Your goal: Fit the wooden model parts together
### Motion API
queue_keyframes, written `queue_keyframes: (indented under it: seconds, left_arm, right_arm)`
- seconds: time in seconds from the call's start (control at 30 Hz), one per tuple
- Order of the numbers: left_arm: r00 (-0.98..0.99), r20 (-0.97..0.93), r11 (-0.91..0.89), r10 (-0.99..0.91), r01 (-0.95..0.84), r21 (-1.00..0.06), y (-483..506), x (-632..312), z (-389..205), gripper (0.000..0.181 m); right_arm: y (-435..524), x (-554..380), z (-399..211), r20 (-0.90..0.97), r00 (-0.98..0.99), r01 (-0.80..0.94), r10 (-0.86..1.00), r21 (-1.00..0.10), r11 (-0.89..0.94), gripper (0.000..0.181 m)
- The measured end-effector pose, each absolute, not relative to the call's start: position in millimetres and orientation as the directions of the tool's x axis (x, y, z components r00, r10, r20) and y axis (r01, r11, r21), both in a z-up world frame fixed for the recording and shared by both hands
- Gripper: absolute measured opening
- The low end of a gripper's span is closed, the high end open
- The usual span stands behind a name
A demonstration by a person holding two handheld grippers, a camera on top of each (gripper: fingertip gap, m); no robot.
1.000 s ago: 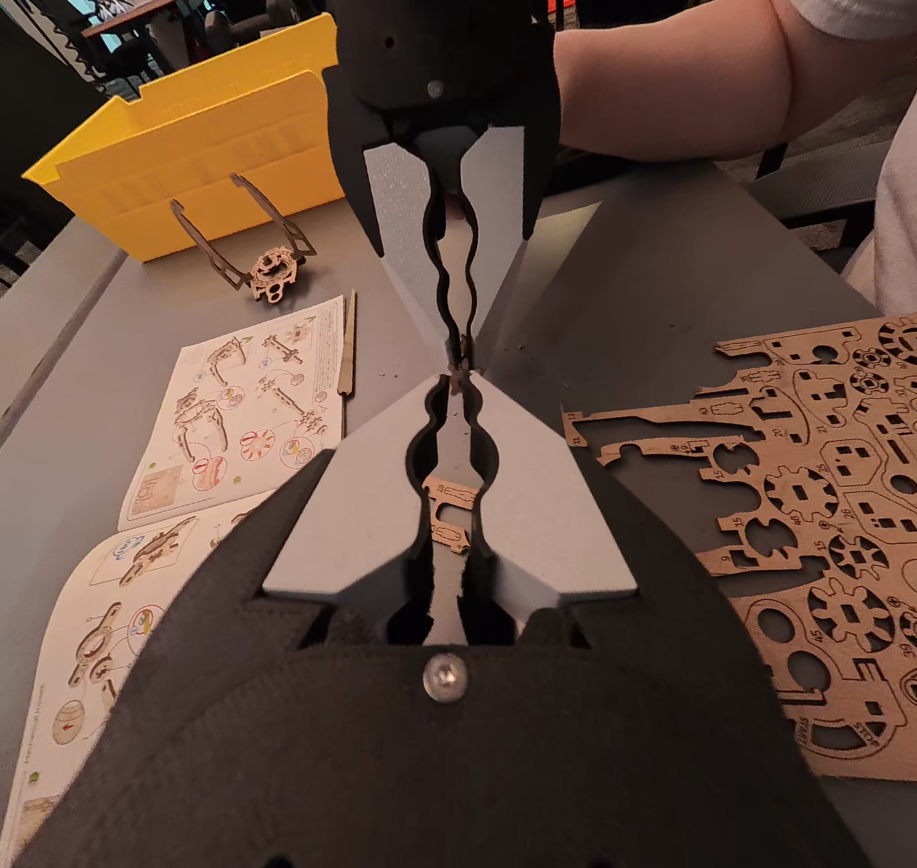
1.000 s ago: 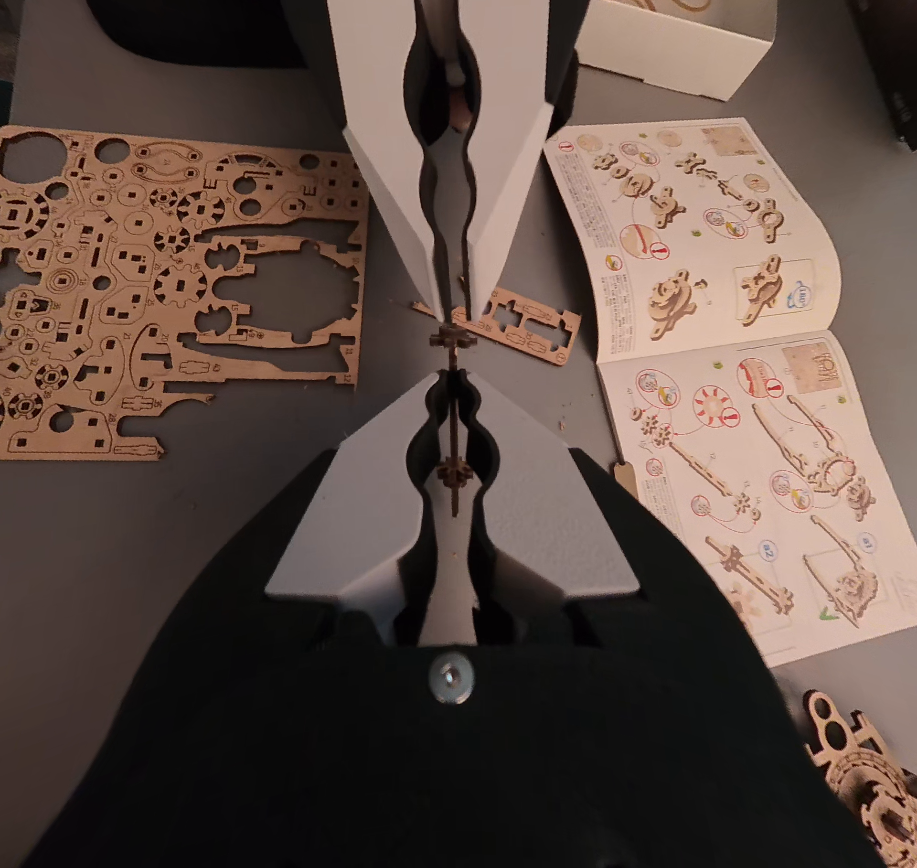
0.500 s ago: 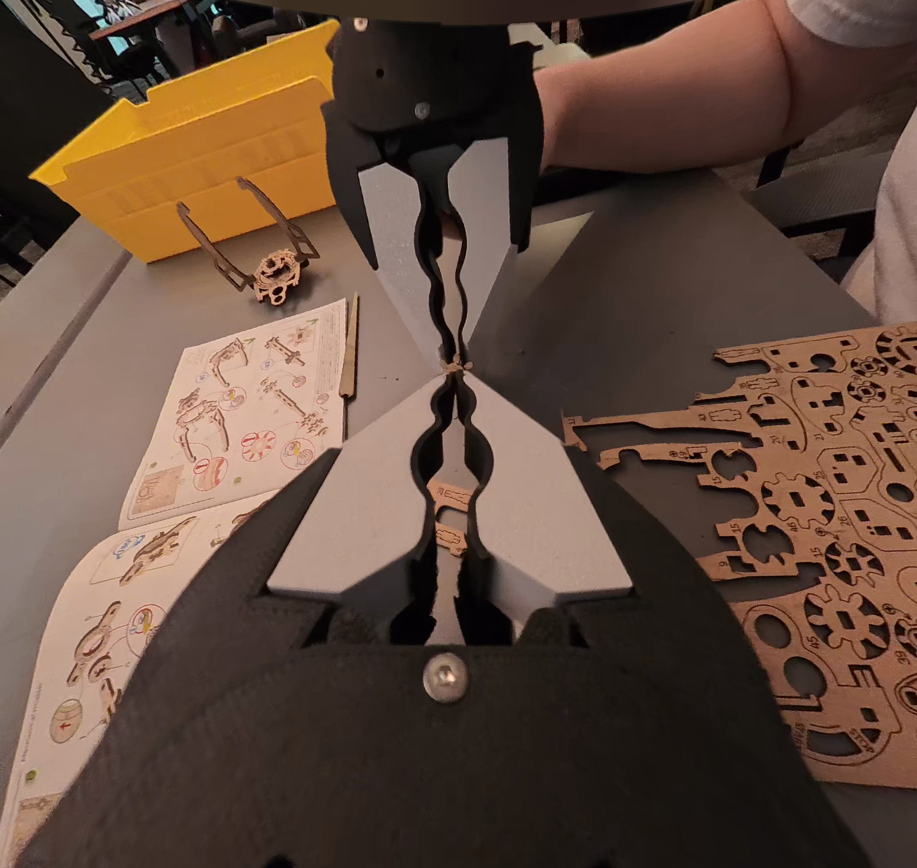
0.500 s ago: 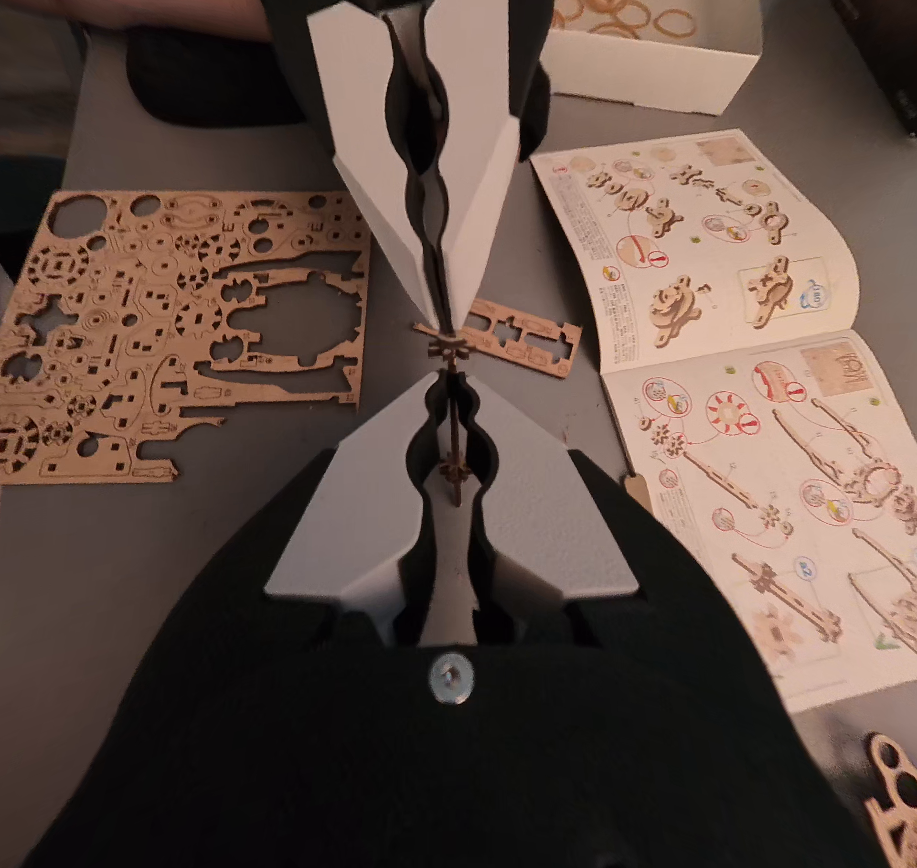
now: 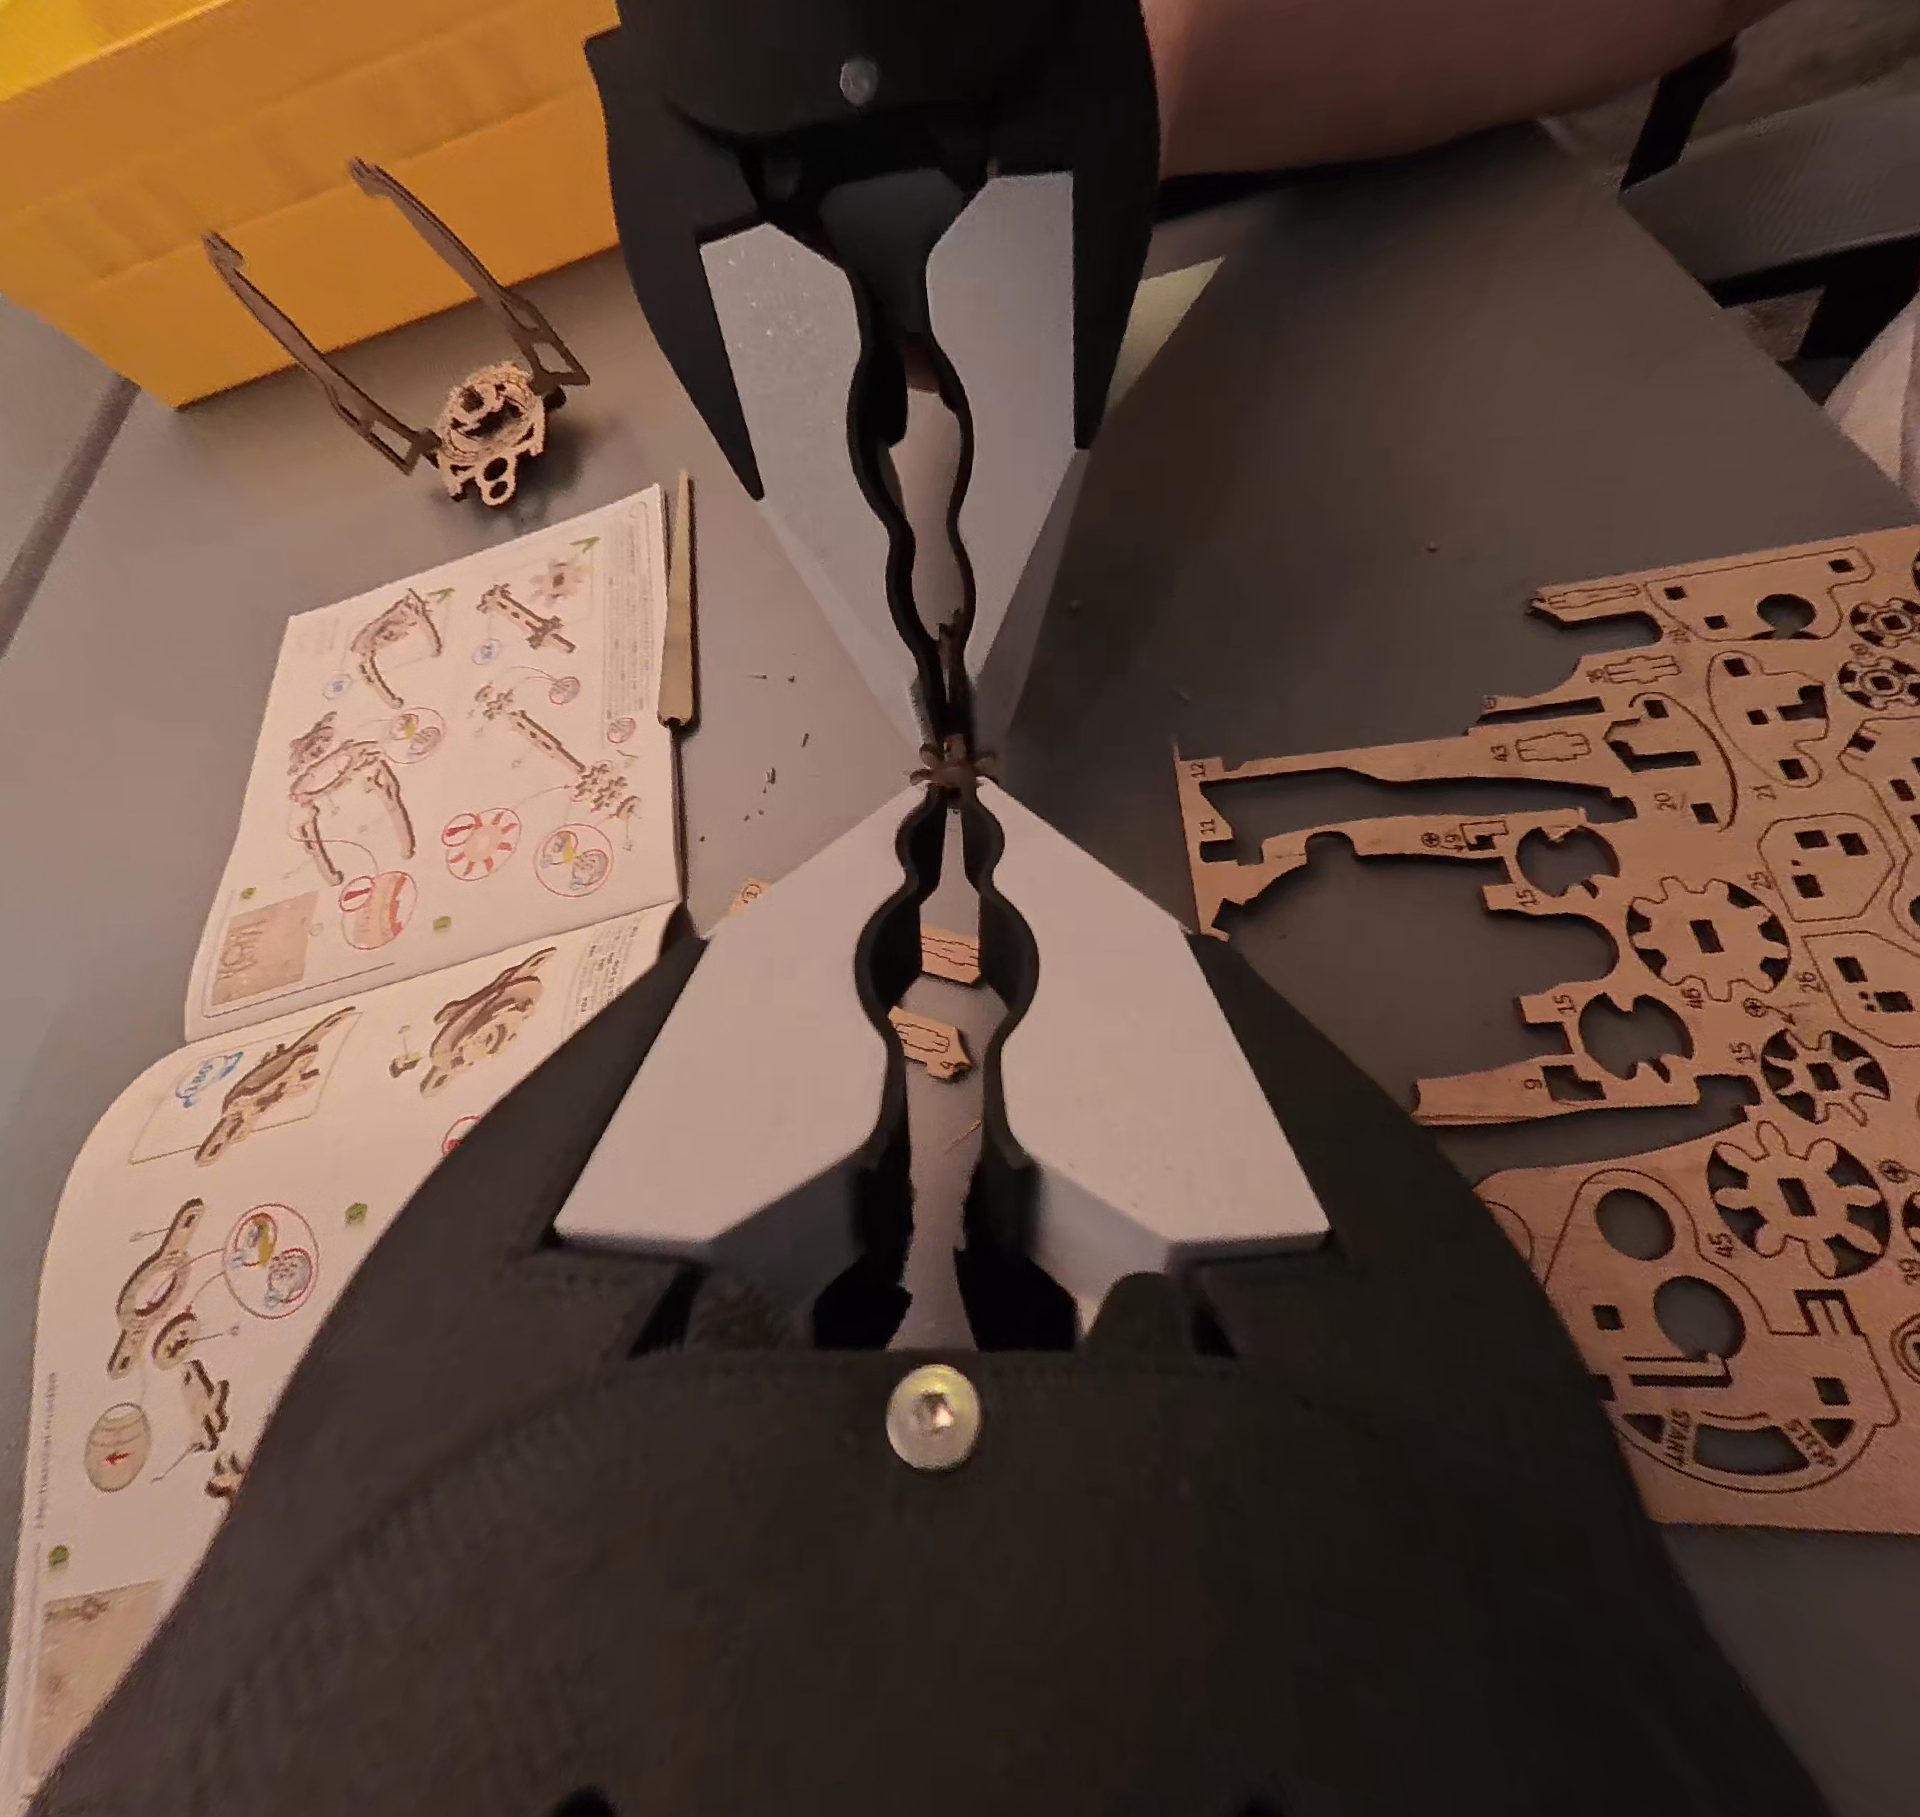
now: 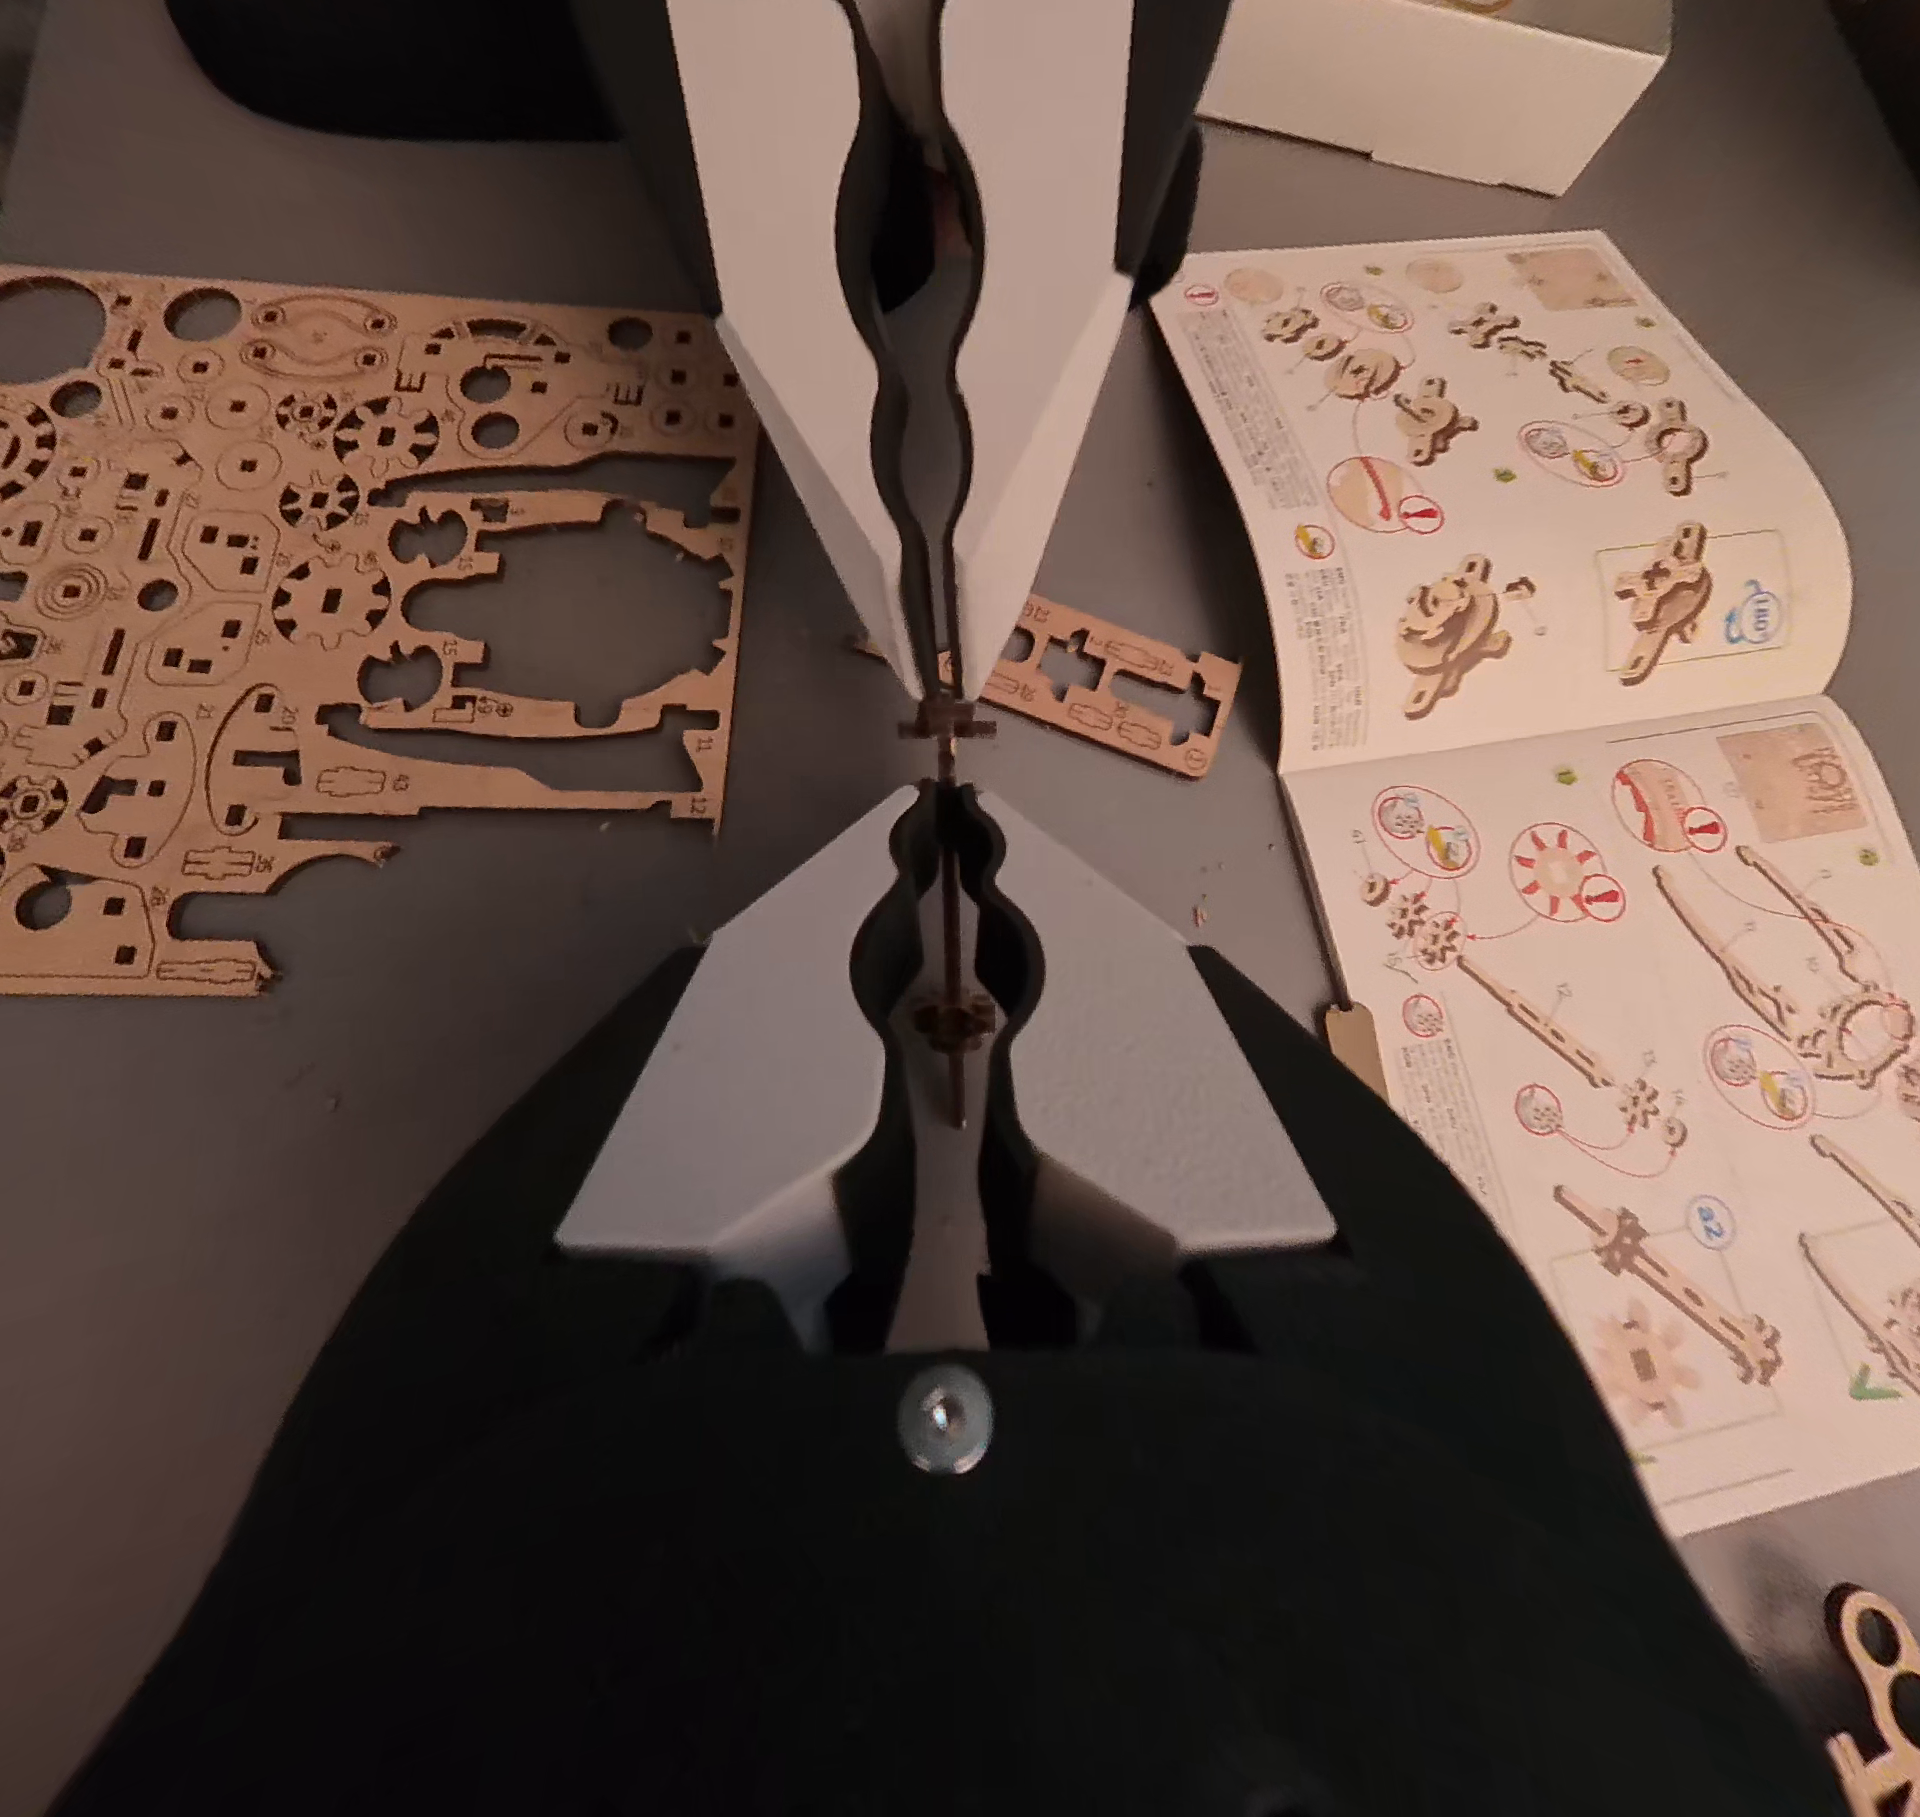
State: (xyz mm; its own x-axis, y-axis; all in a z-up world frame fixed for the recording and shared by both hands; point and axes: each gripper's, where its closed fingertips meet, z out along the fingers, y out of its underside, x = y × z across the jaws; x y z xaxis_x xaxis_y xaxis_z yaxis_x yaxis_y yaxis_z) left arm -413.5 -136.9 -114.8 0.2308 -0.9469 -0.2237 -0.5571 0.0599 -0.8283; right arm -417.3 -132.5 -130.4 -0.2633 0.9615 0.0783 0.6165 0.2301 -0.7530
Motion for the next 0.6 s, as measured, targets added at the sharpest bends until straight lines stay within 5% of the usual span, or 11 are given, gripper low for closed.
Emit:
queue_keyframes:
  seconds: [0.6]
  left_arm:
    - [0.244,-0.197,0.027,-0.950,-0.563,-0.826,-136.0,-411.3,-124.5,0.000]
  right_arm:
    - [-132.2,-415.4,-137.0,0.070,-0.245,0.651,0.967,-0.727,0.218,0.000]
